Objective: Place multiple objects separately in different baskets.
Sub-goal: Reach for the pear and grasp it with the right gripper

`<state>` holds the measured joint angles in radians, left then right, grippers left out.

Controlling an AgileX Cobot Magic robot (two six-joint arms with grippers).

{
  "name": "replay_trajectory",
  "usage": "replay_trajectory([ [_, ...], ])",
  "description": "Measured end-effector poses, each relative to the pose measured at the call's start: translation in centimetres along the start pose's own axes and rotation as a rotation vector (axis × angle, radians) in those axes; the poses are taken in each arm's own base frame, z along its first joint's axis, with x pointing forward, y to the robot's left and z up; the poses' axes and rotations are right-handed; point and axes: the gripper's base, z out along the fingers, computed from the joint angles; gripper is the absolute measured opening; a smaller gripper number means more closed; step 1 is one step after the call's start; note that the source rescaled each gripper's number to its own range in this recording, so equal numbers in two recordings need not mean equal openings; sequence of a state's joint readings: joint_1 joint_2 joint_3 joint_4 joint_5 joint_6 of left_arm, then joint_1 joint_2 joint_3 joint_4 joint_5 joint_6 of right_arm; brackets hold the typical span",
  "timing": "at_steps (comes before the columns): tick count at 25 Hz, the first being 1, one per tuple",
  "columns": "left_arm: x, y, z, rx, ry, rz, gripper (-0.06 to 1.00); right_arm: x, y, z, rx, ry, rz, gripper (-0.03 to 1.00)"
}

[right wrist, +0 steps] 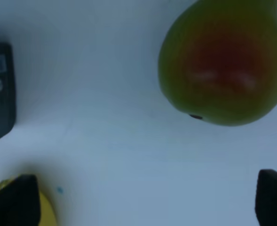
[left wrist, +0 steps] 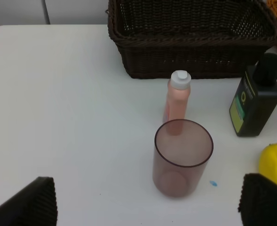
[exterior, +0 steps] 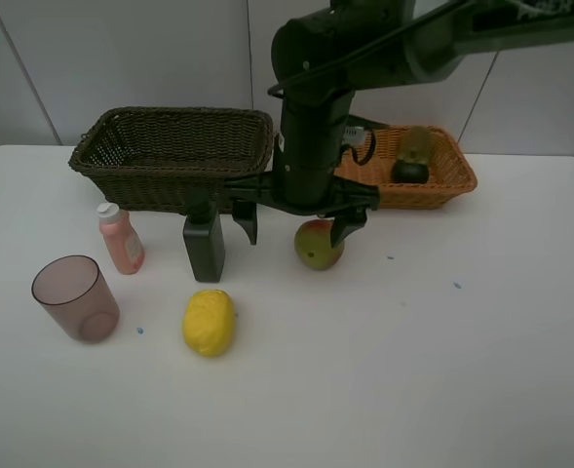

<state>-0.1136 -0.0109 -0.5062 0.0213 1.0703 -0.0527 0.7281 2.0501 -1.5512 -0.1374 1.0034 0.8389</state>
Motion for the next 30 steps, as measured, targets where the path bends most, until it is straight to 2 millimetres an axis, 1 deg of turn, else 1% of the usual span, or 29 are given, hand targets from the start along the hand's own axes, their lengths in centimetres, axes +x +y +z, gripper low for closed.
replay_trajectory([
  [4,0.0,0.0,0.0,0.000,0.000,0.000,1.00,-1.0,-0.8,0.8,0.004,-0.008,0.029,0.99],
  [12,0.0,0.0,0.0,-0.005,0.000,0.003,1.00,-2.6,-2.6,1.5,0.016,-0.021,0.076,0.99],
  [15,0.0,0.0,0.0,-0.005,0.000,0.003,1.00,-2.7,-2.5,2.3,0.019,-0.022,0.072,0.99],
  [23,0.0,0.1,0.0,-0.007,0.000,0.004,1.00,-2.9,-2.9,5.4,0.048,0.013,0.081,0.99],
  [26,0.0,0.1,0.0,-0.007,0.000,0.004,1.00,-3.2,-3.3,5.8,0.048,0.012,0.093,0.99],
  [30,0.0,0.1,0.0,-0.007,0.000,0.004,1.00,-3.4,-3.4,5.9,0.040,0.003,0.095,0.99],
])
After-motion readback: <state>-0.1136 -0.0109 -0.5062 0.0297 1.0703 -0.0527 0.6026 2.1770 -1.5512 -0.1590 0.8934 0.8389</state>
